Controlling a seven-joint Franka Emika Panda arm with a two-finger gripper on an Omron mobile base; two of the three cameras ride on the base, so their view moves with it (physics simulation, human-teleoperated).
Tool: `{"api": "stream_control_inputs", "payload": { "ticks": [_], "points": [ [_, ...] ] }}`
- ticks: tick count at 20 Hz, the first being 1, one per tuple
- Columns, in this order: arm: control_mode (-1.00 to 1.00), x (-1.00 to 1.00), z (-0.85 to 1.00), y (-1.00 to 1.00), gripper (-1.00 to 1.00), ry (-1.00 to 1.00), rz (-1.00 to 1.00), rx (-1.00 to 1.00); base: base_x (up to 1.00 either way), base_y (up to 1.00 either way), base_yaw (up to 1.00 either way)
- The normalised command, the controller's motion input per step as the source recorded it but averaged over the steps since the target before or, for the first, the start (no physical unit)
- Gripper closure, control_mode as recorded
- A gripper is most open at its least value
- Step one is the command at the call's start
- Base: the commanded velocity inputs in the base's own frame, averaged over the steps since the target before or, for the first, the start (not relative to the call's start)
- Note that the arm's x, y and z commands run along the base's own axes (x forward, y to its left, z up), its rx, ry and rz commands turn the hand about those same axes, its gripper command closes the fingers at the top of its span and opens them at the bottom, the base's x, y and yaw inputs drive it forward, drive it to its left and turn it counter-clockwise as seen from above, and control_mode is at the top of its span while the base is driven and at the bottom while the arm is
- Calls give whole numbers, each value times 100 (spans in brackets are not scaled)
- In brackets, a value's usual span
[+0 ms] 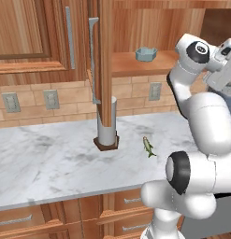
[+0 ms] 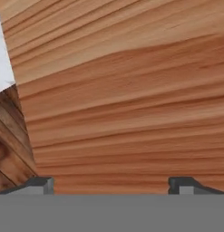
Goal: Retrieve the tupperware from the cabinet, then place the raw meat into the tupperware to avoid contamination.
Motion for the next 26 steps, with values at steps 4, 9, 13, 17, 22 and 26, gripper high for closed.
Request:
{"api": "stream_control_inputs", "payload": {
  "ticks": [4, 9, 13, 17, 22, 26],
  "points": [
    [-100, -22, -14, -81, -100, -2, -3, 8, 0, 0, 0],
    [-100, 0, -15, -72, -100, -2, 0, 9, 0, 0, 0],
    [-100, 0, -11, -63, -100, -3, 3, 7, 0, 0, 0],
    [-100, 0, -8, -53, -100, -2, 2, 3, 0, 0, 0],
    [-100, 0, -8, -50, -100, -1, 2, 2, 0, 0, 0],
    [-100, 0, -15, -39, -100, -2, 1, 0, 0, 0, 0]
  ]
}}
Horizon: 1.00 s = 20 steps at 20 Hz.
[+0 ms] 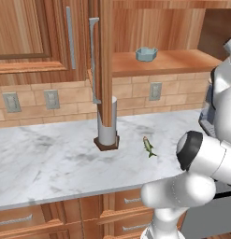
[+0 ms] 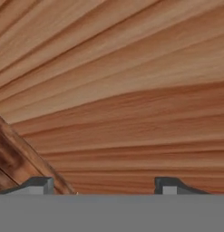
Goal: Retrieve the tupperware from the cabinet, then place the raw meat into the tupperware to avoid contamination.
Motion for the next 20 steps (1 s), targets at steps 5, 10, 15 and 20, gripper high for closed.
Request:
{"api": "stream_control_inputs", "payload": {
  "ticks": [5, 10, 15, 20],
  "points": [
    [-100, 1, -15, 5, -100, -3, 0, 0, 0, 0, 0],
    [-100, 0, 4, 51, -100, -5, 5, -10, 0, 0, 0],
    [-100, 1, 16, 63, -100, -6, 8, -15, 0, 0, 0],
    [-100, 36, 0, 80, -100, 1, 11, -7, 0, 0, 0]
  ]
}}
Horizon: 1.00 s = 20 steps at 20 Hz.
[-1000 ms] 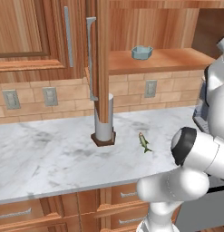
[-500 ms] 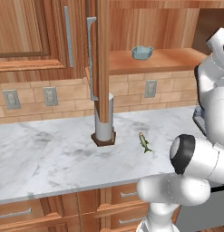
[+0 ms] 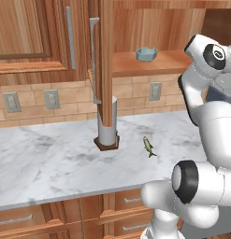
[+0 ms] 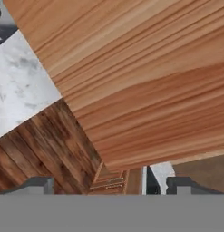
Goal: Retrieve the tupperware from the cabinet, then place the raw meat into the tupperware to avoid contamination.
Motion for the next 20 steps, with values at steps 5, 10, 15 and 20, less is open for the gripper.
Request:
{"api": "stream_control_inputs", "payload": {
  "ticks": [5, 10, 15, 20],
  "points": [
    [-100, 32, 13, 61, -100, 0, 21, -4, 0, 0, 0],
    [-100, 16, 34, 54, -100, 0, 20, 0, 0, 0, 0],
    [-100, 17, 22, 57, -100, 3, 18, -3, 0, 0, 0],
    [-100, 17, 13, 52, -100, 5, 19, -4, 0, 0, 0]
  ]
}}
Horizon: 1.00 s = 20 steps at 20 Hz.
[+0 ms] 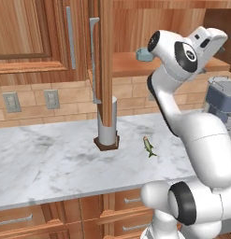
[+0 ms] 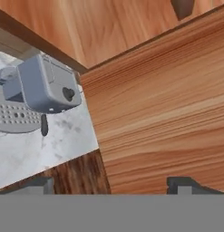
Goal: Retrieve the tupperware from the cabinet, then place the raw meat into the tupperware to avoid contamination.
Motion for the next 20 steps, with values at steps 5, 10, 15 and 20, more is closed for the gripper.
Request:
{"api": "stream_control_inputs", "payload": {
  "ticks": [5, 10, 15, 20],
  "points": [
    [-100, 30, 0, 48, -100, 13, 16, 0, 0, 0, 0],
    [-100, 34, 3, 49, -100, 13, 16, 0, 0, 0, 0],
    [-100, 39, 4, 41, -100, 12, 18, 2, 0, 0, 0],
    [-100, 46, -2, 29, -100, 4, 18, 5, 0, 0, 0]
  ]
}}
